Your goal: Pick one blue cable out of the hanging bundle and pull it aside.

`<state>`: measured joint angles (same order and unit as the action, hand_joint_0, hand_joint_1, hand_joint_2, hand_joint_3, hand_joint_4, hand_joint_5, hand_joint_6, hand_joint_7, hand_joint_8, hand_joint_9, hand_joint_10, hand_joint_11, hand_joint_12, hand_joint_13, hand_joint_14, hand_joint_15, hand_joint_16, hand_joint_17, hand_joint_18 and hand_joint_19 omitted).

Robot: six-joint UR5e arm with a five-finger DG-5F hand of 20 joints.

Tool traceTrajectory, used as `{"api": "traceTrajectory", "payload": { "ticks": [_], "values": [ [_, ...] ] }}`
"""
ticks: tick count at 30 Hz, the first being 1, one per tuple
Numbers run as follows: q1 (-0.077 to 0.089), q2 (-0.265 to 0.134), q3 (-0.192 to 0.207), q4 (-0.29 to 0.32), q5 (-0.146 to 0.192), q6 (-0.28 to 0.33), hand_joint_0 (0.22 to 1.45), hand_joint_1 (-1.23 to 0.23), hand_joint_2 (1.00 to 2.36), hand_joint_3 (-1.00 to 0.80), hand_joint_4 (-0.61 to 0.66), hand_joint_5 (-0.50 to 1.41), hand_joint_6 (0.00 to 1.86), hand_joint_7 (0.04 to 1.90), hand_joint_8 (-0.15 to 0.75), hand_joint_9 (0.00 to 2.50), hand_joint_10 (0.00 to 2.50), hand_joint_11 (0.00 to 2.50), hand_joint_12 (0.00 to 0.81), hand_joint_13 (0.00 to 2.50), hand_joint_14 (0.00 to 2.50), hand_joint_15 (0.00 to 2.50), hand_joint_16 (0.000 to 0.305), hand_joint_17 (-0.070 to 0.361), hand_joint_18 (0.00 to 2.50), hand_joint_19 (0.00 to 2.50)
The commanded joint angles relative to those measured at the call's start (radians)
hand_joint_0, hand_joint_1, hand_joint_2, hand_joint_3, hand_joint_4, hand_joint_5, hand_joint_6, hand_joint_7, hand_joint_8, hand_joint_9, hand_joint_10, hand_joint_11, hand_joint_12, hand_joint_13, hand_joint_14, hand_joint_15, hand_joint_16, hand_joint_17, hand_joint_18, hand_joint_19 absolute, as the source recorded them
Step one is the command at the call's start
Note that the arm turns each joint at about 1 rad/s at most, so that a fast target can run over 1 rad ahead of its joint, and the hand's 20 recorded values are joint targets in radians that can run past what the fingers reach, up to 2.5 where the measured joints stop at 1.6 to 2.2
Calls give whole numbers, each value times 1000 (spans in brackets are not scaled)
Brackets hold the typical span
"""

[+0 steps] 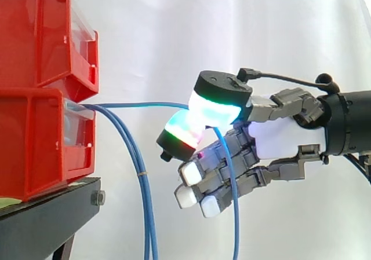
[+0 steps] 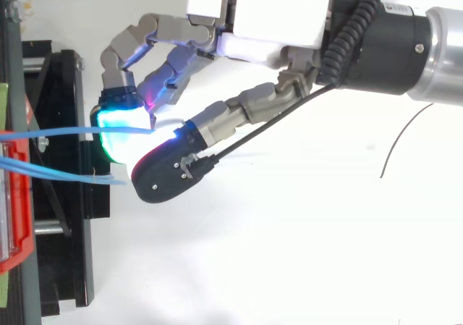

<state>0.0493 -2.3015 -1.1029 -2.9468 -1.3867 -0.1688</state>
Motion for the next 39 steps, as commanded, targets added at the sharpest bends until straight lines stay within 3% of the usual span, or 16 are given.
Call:
{"api": "traceTrajectory", "payload": {
  "ticks": [1,4,5,8,9,12,14,20,23,31,39],
  "values": [
    [1,-1,0,0,0,0,725,-876,1000,-500,-34,-175,931,999,271,806,18,547,364,680,21,528,46,104,630,554],
    [0,1,0,-3,0,0,601,-849,1000,-500,40,-159,924,990,284,848,18,564,366,694,20,536,46,104,623,588],
    [0,1,0,-3,0,0,521,-799,1000,-500,51,-154,922,988,304,873,17,572,380,706,20,558,50,112,636,602],
    [1,-1,0,-5,0,2,445,-690,1000,-500,73,-147,920,976,334,905,14,561,415,733,20,554,57,128,666,613],
    [1,-1,0,-5,0,2,427,-587,1000,-500,75,-144,916,989,355,931,14,558,427,744,18,566,59,134,676,625],
    [1,1,0,-8,0,2,465,-417,1000,-500,57,-142,907,1019,342,940,15,547,410,743,20,581,57,128,633,670],
    [1,1,0,-12,0,2,544,-384,1000,-500,46,-140,901,1054,322,943,16,551,388,738,22,589,51,114,588,699],
    [0,1,0,-15,0,2,582,-744,1021,-90,68,-136,914,1096,332,939,15,569,404,760,21,571,52,118,662,657],
    [1,1,0,-15,0,2,625,-829,1029,-8,51,-141,933,1185,317,935,17,586,381,752,23,583,49,110,675,651],
    [1,1,0,-15,2,2,675,-874,1028,-49,30,-145,934,1299,314,931,19,628,383,733,24,562,48,109,681,595],
    [1,-1,0,-15,0,2,770,-890,1016,-275,-74,-161,947,1293,287,890,19,631,369,696,20,539,46,104,613,583]
  ]
}}
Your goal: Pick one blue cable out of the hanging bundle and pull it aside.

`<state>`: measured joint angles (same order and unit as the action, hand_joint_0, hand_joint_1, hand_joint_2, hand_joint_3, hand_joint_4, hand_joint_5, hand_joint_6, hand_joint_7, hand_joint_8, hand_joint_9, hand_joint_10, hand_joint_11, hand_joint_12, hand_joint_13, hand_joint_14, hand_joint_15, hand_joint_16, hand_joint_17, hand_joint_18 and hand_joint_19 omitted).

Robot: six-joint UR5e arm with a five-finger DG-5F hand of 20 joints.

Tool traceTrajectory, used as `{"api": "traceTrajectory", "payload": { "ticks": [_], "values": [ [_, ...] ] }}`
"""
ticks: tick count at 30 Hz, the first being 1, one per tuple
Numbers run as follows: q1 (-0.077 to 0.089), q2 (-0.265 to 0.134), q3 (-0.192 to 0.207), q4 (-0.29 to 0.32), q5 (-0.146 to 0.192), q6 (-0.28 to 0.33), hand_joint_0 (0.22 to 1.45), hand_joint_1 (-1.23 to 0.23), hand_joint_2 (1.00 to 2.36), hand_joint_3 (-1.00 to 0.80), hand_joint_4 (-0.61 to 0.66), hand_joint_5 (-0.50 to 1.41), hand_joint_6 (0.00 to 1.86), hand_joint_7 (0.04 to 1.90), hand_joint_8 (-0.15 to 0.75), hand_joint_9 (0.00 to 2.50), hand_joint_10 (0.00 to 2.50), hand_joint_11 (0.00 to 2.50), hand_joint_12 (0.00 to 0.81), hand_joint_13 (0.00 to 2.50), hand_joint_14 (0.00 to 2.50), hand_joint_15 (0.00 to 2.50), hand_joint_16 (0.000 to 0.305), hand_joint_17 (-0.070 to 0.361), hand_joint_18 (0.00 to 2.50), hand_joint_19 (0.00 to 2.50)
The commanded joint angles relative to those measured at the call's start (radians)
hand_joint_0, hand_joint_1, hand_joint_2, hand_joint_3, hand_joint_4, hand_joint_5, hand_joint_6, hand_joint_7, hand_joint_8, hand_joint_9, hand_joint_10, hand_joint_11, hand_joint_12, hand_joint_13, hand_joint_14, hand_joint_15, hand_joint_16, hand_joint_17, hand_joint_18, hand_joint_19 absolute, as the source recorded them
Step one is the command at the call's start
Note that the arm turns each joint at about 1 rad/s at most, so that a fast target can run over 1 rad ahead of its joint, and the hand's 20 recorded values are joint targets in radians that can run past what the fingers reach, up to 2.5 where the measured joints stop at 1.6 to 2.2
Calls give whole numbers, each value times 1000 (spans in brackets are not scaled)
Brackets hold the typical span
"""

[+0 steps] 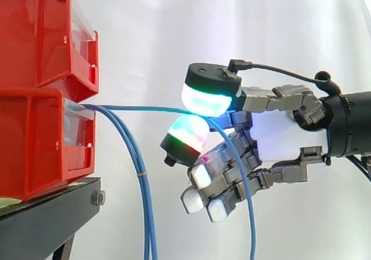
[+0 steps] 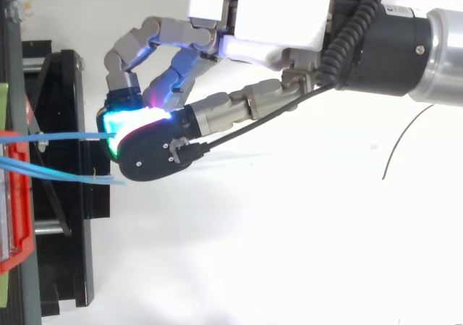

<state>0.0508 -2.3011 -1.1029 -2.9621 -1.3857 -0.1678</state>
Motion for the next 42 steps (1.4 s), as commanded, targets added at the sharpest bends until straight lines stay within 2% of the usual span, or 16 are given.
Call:
{"api": "traceTrajectory", "payload": {
  "ticks": [1,8,17,26,33,38,42],
  "values": [
    [1,0,0,0,-1,1,772,-888,1016,-284,-74,-161,947,1293,285,890,18,634,367,696,20,545,46,103,613,575],
    [0,-1,0,-5,-1,1,784,-877,1011,-360,-91,-164,950,1308,284,972,23,812,355,706,20,554,45,100,608,577],
    [-3,0,0,-8,-1,1,807,-865,1000,-500,-113,-164,955,1324,268,975,20,811,348,713,20,554,44,98,610,578],
    [-3,0,0,-8,-1,1,802,-869,1000,-500,-123,-165,955,1331,259,968,20,772,347,719,22,542,43,97,616,575],
    [-3,0,0,-8,2,2,801,-868,1015,-316,-70,-152,957,1392,232,988,20,769,338,730,21,565,43,96,599,610],
    [-3,0,0,-12,2,7,821,-858,1011,-365,-194,-151,964,1330,208,972,20,709,336,729,20,567,42,94,594,621],
    [-3,0,0,-17,2,16,829,-860,1008,-403,-243,-154,963,1332,201,966,18,697,328,727,20,561,41,92,593,616]
  ]
}}
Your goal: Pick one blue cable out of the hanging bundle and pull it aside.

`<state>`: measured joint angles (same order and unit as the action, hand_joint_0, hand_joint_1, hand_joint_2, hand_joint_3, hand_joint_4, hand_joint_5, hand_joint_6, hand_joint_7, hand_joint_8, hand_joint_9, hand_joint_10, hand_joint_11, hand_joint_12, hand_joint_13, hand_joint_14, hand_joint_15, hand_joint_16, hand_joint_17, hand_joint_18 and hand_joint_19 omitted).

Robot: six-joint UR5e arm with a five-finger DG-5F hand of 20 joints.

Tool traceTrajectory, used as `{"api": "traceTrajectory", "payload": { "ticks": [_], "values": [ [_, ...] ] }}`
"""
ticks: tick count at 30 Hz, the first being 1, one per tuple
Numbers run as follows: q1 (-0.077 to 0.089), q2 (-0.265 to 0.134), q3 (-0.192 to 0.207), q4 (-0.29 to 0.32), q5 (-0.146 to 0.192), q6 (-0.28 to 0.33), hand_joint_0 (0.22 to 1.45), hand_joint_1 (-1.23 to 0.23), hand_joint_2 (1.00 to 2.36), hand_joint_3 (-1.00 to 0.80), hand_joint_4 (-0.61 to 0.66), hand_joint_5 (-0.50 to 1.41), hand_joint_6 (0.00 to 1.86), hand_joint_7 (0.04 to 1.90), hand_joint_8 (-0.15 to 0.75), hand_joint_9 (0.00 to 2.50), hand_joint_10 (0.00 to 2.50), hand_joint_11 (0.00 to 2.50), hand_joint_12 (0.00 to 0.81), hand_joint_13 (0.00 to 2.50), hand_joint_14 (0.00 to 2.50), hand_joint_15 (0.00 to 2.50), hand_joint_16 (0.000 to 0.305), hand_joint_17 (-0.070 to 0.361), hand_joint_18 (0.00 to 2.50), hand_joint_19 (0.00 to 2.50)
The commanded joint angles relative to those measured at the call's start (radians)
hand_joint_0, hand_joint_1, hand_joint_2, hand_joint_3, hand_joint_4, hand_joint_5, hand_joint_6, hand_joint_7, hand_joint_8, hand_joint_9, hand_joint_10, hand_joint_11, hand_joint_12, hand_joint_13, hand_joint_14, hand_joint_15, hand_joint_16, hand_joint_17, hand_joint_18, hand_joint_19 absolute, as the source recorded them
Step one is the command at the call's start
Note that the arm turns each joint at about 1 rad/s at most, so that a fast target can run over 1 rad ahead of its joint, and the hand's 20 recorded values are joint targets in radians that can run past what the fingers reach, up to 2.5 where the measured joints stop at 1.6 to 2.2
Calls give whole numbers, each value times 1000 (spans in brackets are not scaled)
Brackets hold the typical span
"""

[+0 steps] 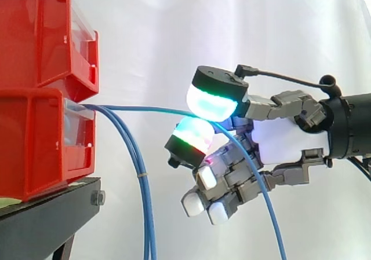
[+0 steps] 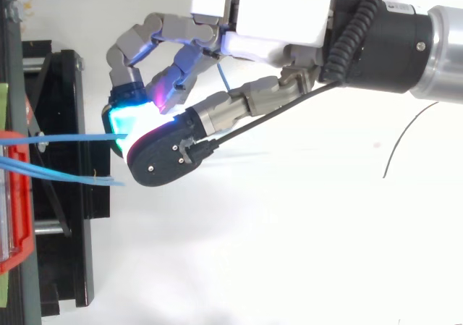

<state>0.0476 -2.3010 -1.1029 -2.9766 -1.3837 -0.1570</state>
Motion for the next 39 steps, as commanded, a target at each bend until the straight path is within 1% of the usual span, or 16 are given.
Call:
{"api": "traceTrajectory", "payload": {
  "ticks": [1,8,15,21,26,32,36,39],
  "values": [
    [0,0,0,-2,0,8,829,-860,1008,-407,-245,-154,963,1334,201,965,20,697,328,726,22,561,41,92,593,617],
    [0,0,0,-2,-9,27,841,-870,1000,-498,-334,-161,962,1313,185,943,19,661,316,718,22,555,39,88,584,605],
    [0,0,0,-7,-18,27,841,-876,1000,-500,-354,-163,961,1307,173,938,19,644,303,718,20,553,38,86,585,592],
    [0,0,0,-15,-18,28,842,-880,1000,-500,-392,-162,959,1322,160,947,16,610,297,717,20,543,37,83,584,583],
    [0,0,0,-15,-18,28,847,-888,1000,-500,-399,-161,954,1371,150,972,18,593,288,722,20,542,35,79,580,586],
    [0,0,0,-29,-18,28,867,-875,1002,-469,-368,-159,949,1467,146,997,19,579,280,728,20,545,34,76,558,612],
    [0,0,0,-41,-18,34,871,-874,1002,-471,-354,-160,950,1469,142,1001,16,577,278,731,21,543,34,76,556,612],
    [0,0,0,-53,-20,57,874,-873,1002,-469,-349,-162,955,1442,143,999,16,572,278,728,20,550,33,75,552,614]
  ]
}}
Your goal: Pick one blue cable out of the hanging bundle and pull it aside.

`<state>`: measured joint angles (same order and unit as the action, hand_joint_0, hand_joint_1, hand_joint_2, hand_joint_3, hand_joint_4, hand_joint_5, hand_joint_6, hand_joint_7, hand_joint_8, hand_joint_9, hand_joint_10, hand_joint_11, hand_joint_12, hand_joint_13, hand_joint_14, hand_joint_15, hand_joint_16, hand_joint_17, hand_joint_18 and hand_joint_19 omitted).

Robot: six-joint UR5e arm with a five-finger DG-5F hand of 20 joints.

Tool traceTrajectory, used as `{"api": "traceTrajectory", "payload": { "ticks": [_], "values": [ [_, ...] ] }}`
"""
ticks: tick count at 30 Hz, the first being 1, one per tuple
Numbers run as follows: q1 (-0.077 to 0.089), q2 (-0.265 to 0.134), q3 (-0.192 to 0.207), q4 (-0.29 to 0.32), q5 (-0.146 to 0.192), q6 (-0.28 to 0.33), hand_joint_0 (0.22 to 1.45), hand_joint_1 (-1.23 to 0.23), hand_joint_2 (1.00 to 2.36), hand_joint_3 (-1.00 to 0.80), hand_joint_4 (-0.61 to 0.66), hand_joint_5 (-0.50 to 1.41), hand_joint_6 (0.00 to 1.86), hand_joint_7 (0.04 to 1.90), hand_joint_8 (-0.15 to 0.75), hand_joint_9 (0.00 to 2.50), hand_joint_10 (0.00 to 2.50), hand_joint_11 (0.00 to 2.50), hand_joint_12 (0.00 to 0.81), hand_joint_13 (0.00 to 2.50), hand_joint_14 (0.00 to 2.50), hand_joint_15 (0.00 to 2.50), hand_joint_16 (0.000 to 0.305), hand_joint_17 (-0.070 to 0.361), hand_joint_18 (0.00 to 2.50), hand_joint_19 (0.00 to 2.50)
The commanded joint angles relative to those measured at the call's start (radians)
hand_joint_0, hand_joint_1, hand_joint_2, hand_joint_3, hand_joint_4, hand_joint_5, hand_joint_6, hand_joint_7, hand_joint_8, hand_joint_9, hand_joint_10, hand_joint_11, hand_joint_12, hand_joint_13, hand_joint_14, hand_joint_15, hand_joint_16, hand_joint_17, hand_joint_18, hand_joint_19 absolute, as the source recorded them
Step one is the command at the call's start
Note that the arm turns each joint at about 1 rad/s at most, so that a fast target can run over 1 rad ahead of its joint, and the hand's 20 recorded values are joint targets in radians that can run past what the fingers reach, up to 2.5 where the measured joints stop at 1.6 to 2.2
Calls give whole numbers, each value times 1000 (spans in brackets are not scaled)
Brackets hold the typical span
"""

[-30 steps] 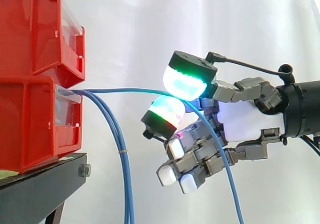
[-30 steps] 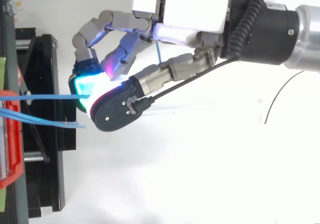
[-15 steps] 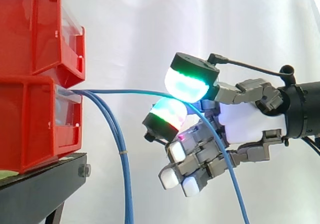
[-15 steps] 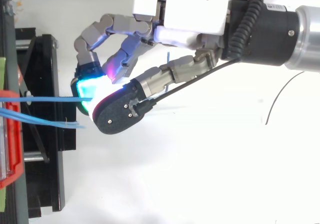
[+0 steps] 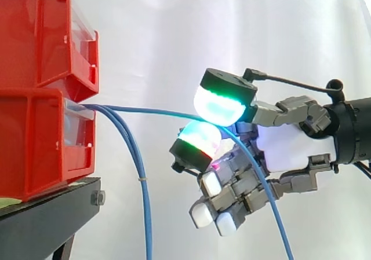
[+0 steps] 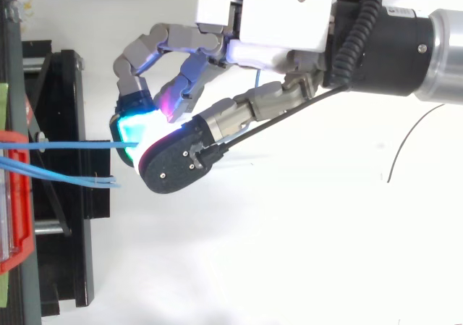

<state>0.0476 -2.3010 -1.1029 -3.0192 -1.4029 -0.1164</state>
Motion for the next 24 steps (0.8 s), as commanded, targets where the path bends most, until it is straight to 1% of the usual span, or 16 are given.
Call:
{"api": "traceTrajectory", "payload": {
  "ticks": [1,2,6,11,14,18,24],
  "values": [
    [0,0,0,-10,1,21,874,-873,1003,-466,-348,-163,956,1441,145,998,18,571,277,728,20,549,33,75,552,614],
    [2,0,0,-17,1,41,874,-875,1003,-460,-347,-163,957,1443,147,996,16,577,279,726,20,550,33,75,551,613],
    [2,0,0,-26,1,53,879,-873,1004,-450,-350,-165,959,1435,142,989,18,573,278,722,20,548,33,75,539,616],
    [2,0,0,-30,1,66,885,-869,1007,-422,-340,-168,959,1439,143,986,16,573,275,715,21,548,33,74,524,626],
    [2,0,0,-32,1,72,885,-868,1009,-397,-325,-168,956,1475,142,991,18,576,273,719,20,558,33,74,519,640],
    [6,0,0,-32,1,80,885,-866,1011,-369,-317,-166,955,1503,144,1021,16,573,274,741,21,560,32,73,518,657],
    [6,0,0,-56,1,86,884,-863,1015,-324,-299,-161,956,1535,152,1060,18,576,275,753,22,568,32,71,516,673]
  ]
}}
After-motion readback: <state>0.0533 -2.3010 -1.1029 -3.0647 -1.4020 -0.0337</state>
